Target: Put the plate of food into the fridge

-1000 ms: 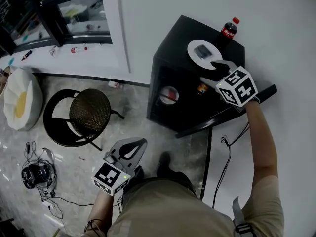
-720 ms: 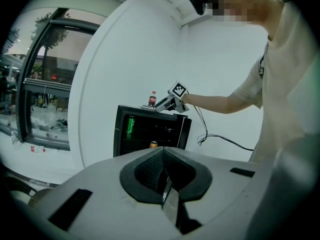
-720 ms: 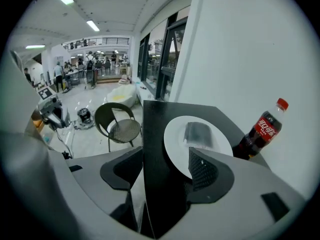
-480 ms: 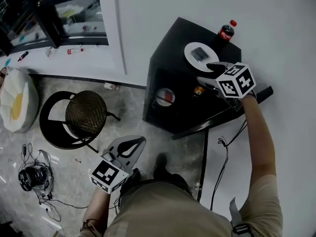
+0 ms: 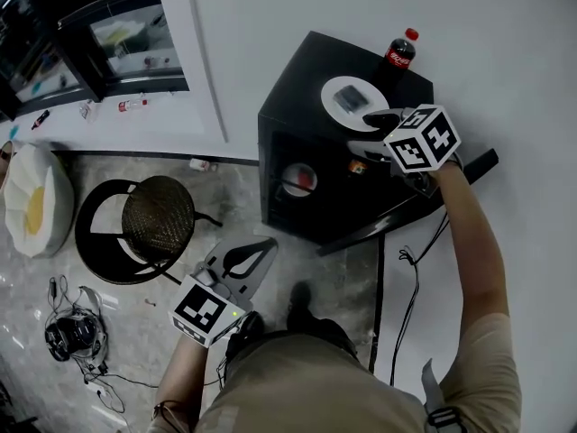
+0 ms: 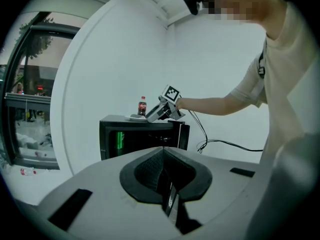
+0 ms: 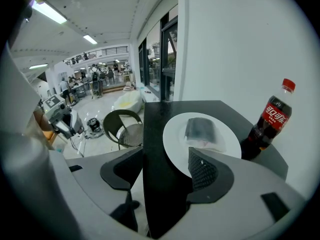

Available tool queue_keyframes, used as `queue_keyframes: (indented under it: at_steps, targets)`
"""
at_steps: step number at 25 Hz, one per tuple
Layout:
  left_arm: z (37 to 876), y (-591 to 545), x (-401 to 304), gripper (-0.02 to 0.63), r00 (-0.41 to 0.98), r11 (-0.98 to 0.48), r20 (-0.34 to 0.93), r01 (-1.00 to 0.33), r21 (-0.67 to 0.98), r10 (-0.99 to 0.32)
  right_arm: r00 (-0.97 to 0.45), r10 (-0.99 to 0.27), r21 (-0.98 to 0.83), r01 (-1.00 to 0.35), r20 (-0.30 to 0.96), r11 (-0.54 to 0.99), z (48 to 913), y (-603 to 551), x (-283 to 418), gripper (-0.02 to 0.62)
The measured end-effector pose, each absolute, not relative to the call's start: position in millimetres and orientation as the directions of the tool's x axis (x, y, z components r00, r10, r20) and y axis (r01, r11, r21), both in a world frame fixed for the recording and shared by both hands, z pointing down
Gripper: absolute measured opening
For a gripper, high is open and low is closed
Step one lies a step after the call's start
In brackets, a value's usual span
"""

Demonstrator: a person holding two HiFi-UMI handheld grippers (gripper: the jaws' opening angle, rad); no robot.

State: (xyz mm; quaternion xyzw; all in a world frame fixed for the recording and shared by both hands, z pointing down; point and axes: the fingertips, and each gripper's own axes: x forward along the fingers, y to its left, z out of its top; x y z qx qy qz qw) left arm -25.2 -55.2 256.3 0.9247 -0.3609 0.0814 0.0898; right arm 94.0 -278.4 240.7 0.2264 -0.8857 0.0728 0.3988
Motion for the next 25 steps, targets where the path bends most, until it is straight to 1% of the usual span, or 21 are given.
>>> queue_keyframes:
  at_steps: [3, 8, 17, 21, 25]
  targets:
    - [260, -55, -17, 0.011, 0.730, -0.725, 0.222, -0.678, 0.123, -0.646, -0.592, -0.345, 0.051, -0.455, 0.729, 0.889, 241, -279, 95, 0.250]
    - [261, -53, -5, 0.011, 0.746, -0.738, 0.222, -0.662, 0.135, -0.628, -0.574, -0.363, 0.073, -0.466, 0.734, 0.882, 240, -284, 100, 0.247]
    - [271, -42, -8, 0.012, 0.743, -0.729, 0.237, -0.665, 0.161, -0.626, -0.571, -0.377, 0.082, -0.475, 0.729, 0.876, 241, -281, 99, 0.245]
    - [272, -39, -12, 0.011, 0.745, -0.731, 0.234, -0.663, 0.158, -0.625, -0.590, -0.340, 0.028, -0.473, 0.732, 0.881, 239, -272, 96, 0.245]
    - [270, -37, -16, 0.011, 0.747, -0.733, 0.227, -0.661, 0.159, -0.625, -0.584, -0.343, 0.040, -0.467, 0.736, 0.883, 239, -268, 94, 0.245]
